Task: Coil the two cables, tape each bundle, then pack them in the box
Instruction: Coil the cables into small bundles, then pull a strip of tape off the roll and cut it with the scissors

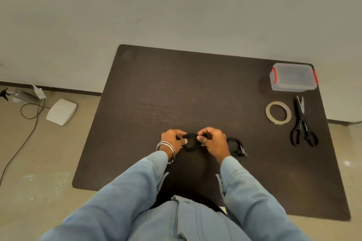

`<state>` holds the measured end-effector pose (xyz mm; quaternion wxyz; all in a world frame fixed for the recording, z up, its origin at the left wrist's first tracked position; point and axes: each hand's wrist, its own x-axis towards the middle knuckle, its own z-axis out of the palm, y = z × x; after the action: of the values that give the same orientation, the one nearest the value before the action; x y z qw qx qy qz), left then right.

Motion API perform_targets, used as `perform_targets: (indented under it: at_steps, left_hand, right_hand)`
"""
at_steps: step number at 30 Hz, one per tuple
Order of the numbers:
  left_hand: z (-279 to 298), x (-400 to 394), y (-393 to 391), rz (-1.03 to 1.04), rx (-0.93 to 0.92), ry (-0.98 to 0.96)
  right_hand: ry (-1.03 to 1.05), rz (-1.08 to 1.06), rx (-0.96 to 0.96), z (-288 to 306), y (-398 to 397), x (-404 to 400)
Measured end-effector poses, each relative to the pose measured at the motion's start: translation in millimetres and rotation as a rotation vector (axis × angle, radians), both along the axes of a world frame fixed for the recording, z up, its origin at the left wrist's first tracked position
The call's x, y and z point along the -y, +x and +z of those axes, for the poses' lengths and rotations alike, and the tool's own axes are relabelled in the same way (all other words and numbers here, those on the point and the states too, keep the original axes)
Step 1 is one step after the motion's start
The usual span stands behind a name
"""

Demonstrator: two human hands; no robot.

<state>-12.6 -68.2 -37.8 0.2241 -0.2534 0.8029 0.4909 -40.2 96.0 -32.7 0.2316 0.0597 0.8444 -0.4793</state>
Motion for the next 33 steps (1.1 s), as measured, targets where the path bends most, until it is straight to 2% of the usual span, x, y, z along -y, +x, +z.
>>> perform_targets:
  at_steps: [9, 13, 19, 24, 28, 30, 33]
  left_hand:
    - [-6.5, -17.6, -7.3, -0.062, -0.084, -0.206]
    - [-6.2, -15.7, -6.6, -0.039, -0.093, -0.207]
    - [-7.4, -8.8, -3.3, -0.060, -0.106, -0.239]
    - [-7.8, -4.0, -2.1, -0.078, -0.109, -0.227]
    - [-3.9, -1.6, -7.8, -0.003, -0.117, -0.186]
    - [-0.7, -0.1, -14.6, 0.056, -0.128, -0.161]
    - [11.7, -6.3, -29.7, 0.102, -0.170, -0.135]
  right_hand:
    - [0.101, -0.141, -0.079, -13.2, 6.8, -2.4]
    - [0.187, -0.059, -0.118, -15.2, 8.2, -1.1]
    - [0.194, 0.054, -0.115, -8.9, 9.8, -5.2]
    - [0.177, 0.052, -0.158, -5.6, 11.5, -6.6]
    - [0.140, -0.109, -0.217, -4.1, 9.1, -10.4]
    - [0.035, -0.243, -0.223, 2.1, 4.0, -14.1]
    - [-0.166, -0.396, -0.134, 19.1, -8.0, -29.4]
